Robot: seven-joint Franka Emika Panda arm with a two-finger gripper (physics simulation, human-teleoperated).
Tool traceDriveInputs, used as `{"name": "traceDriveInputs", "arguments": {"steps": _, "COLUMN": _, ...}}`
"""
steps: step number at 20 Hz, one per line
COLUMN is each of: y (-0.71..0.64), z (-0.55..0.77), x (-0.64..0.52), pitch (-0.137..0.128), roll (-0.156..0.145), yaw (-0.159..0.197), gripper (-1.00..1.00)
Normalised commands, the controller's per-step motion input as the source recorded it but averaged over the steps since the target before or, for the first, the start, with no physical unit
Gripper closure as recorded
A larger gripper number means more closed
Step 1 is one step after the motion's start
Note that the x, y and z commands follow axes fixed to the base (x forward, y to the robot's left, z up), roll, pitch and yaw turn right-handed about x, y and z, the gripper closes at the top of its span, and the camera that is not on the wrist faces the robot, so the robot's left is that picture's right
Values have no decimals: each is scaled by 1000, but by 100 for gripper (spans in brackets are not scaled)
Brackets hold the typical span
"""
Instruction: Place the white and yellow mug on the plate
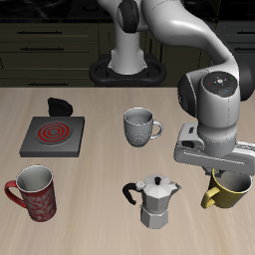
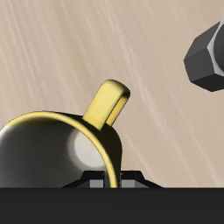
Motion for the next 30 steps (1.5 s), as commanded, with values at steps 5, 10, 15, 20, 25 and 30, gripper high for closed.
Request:
{"name": "traceDriveInputs", "arguments": {"steps": 5, "y": 118, "z": 235, "x": -227, "pitch": -100, "roll": 15, "yaw": 93, "gripper": 100}}
{"name": "traceDriveInputs", "arguments": {"steps": 10, "y": -51, "z": 255, "x": -154, "pitch": -33, "roll": 2, "yaw": -13, "gripper": 100}}
{"name": "traceDriveInputs", "arguments": {"steps": 15, "y": -3, "z": 251, "x": -291, "pitch": -33, "roll": 13, "yaw": -15, "gripper": 100}}
{"name": "traceDriveInputs", "arguments": {"steps": 20, "y": 107, "z": 91, "x": -330, "pitch": -65, "roll": 3, "yaw": 56, "gripper": 100}}
{"name": "traceDriveInputs", "arguments": {"steps": 25, "y": 77, "z": 50, "x": -407, "pitch": -48, "roll": -23, "yaw": 26, "gripper": 100}}
{"name": "traceDriveInputs", "arguments": {"steps": 30, "y": 163, "z": 185, "x": -482, "pitch": -130, "roll": -33, "yaw": 91, "gripper": 100}}
